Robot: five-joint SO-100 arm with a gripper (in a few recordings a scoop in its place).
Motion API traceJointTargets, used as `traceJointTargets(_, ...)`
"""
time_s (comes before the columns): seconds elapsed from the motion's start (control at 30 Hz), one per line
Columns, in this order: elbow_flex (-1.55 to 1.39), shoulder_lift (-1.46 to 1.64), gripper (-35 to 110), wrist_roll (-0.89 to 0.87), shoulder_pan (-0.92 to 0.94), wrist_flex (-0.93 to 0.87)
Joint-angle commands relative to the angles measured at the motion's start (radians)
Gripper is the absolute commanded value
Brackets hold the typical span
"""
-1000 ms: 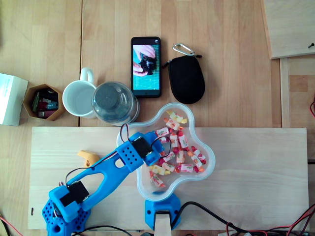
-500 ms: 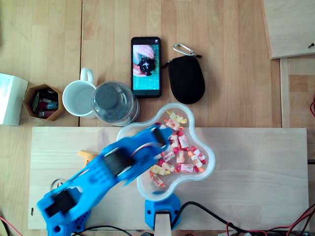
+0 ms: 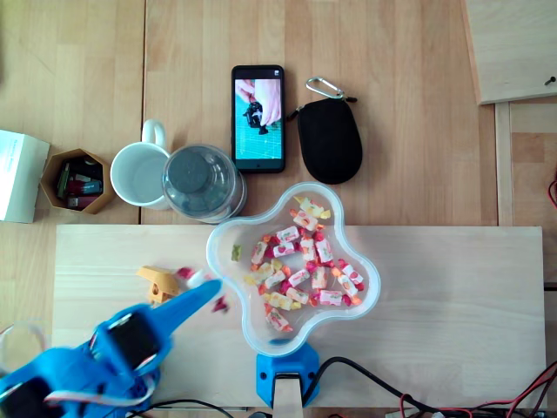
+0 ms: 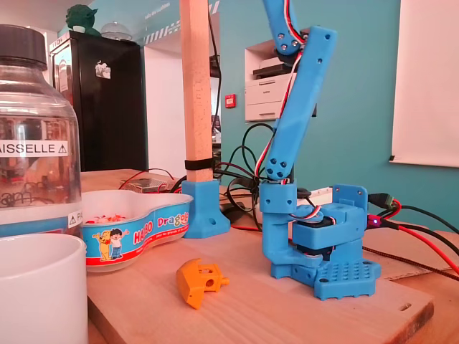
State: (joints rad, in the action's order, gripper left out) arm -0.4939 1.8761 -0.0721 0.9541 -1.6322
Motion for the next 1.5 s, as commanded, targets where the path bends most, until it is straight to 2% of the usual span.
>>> traceJointTargets(0.0, 0.063, 0.035, -3, -0.014, 0.006, -0.008)
traceJointTargets(0.23, 0.104, 0.000, -3, -0.021, -0.020, 0.035)
traceJointTargets(0.5, 0.104, -0.109, -3, -0.015, -0.281, 0.319)
traceJointTargets(0.77, 0.104, -0.161, -3, -0.023, -0.609, 0.433)
traceJointTargets(0.93, 0.100, -0.172, -3, -0.015, -0.833, 0.419)
traceJointTargets(1.13, -0.028, -0.169, -3, -0.015, -0.968, 0.400)
traceJointTargets(1.47, -0.268, -0.147, -3, -0.034, -1.008, 0.075)
